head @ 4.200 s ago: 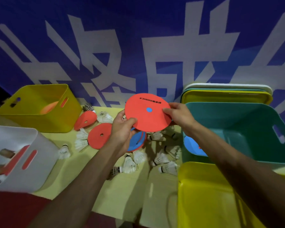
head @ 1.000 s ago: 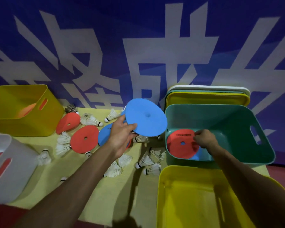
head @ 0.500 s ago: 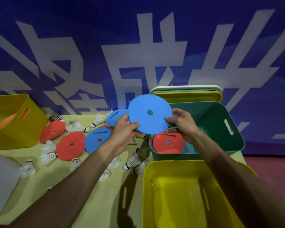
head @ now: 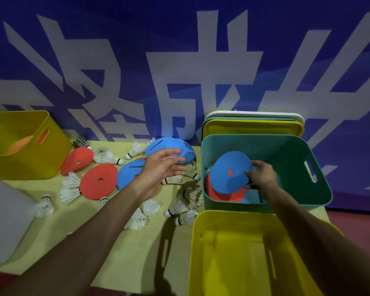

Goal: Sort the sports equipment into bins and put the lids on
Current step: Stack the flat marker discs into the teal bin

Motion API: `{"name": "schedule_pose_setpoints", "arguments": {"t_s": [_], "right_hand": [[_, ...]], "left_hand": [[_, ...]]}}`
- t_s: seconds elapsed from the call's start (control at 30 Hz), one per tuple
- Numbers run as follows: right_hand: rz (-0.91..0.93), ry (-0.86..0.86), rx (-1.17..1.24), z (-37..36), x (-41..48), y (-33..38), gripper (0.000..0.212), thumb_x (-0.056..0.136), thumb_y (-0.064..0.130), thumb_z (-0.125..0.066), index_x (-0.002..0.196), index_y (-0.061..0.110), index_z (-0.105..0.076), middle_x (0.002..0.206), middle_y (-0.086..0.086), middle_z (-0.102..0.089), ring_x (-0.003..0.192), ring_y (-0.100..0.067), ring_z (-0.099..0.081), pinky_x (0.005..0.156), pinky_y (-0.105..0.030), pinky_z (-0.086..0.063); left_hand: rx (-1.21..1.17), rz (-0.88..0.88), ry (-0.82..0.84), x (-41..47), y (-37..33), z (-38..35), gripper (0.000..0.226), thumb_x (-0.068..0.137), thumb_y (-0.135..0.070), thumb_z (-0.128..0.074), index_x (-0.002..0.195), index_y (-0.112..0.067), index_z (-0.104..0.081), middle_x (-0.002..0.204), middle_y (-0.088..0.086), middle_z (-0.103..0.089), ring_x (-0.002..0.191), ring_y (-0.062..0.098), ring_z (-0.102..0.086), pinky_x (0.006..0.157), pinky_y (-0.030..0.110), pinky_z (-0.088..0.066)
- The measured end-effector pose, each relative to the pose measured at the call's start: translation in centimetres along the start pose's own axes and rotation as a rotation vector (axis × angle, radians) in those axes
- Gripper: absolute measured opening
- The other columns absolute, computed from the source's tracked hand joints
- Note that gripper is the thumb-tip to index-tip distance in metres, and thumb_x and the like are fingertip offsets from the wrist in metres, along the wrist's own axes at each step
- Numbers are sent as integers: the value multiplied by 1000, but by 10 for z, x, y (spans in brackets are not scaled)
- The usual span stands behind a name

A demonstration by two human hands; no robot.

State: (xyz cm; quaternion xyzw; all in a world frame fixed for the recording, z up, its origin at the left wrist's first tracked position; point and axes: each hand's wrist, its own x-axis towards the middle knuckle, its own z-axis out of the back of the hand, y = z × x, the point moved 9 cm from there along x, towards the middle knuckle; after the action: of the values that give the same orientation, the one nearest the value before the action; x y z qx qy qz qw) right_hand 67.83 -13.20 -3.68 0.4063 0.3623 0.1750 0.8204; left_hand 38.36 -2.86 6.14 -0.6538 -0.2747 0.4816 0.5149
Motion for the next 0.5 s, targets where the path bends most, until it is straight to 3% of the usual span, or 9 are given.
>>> {"name": "schedule_pose_setpoints", "arguments": {"t_s": [0.13, 0.2, 0.3, 0.5], "right_hand": [[41, 0, -206, -18, 6, -5, 35, 90, 11, -60, 125, 9, -59, 92, -20, -68, 61, -29, -66, 65, -42, -59], [54, 20, -354, -22, 7, -5, 30, 90, 13, -55, 117, 3, -63, 95, -20, -66, 78, -32, -65, 75, -42, -56], [23, 51, -575, -19, 2, -2, 28, 89, 7, -48, 111, -5, -61, 115, -24, -61, 104, -38, -59, 86, -43, -49], [196, -68, -594, -14, -23, 45, 35, 88, 4, -49, 121, 2, -61, 125, -21, -62, 118, -36, -55, 101, -37, -42]], "left_hand": [[9, 39, -21, 0, 9, 21, 22, 95, -5, -51, 113, -9, -62, 103, 9, -72, 90, 25, -72, 85, 34, -56], [28, 41, -26, 1, 11, 31, 22, 96, -5, -50, 114, -9, -61, 103, 9, -72, 89, 23, -72, 85, 35, -56], [36, 39, -29, 3, 15, 42, 21, 96, -4, -50, 113, -9, -62, 104, 9, -72, 89, 23, -72, 85, 35, -56], [26, 38, -5, 3, 17, 60, 20, 95, -2, -49, 108, -10, -63, 103, 9, -72, 84, 20, -73, 82, 33, -57]]}}
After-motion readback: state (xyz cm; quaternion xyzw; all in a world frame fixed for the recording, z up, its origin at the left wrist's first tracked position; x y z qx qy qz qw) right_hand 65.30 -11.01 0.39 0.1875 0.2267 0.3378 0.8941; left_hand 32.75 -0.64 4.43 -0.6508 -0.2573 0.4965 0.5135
